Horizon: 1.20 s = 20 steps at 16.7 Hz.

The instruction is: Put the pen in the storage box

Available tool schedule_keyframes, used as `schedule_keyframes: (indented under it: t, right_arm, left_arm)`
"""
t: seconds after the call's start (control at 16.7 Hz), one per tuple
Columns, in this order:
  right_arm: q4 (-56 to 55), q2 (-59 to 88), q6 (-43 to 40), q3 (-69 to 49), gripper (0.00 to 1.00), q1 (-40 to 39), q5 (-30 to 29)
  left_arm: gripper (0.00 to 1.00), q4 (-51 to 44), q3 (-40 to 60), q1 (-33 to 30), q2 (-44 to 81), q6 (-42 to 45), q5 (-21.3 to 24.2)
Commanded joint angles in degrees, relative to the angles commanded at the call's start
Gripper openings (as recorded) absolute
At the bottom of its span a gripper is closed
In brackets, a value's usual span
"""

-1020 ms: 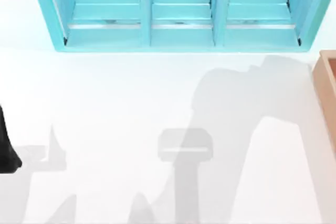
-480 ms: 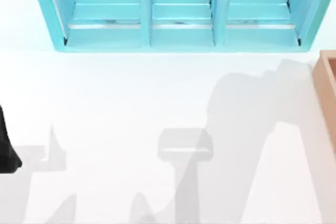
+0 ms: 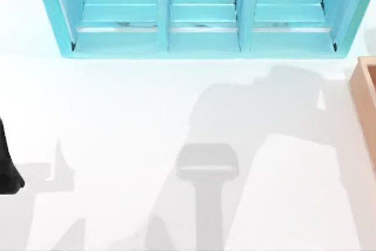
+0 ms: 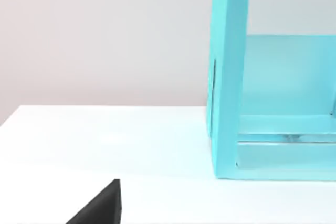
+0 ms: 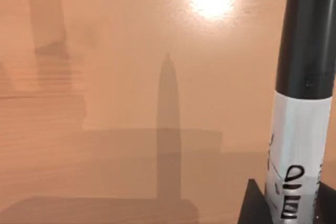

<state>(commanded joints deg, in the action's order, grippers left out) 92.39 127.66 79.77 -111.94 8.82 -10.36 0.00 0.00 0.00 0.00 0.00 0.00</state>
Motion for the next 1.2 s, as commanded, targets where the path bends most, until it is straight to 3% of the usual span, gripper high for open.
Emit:
schedule_keyframes:
  t: [0.3, 0.66, 1.2]
  right_arm:
    - [-6.2, -2.3, -2.4, 10.3, 0.0, 4.8, 0.9]
    - [-7.0, -2.9, -3.5, 12.2, 0.0, 7.0, 0.9]
    - [-7.0, -2.9, -3.5, 12.2, 0.68, 7.0, 0.9]
  left_arm:
    - [1.0, 0.0, 0.0, 0.0, 0.0, 0.0, 0.0]
    - [1.0, 0.0, 0.0, 0.0, 0.0, 0.0, 0.0]
    - [1.0, 0.0, 0.0, 0.0, 0.0, 0.0, 0.0]
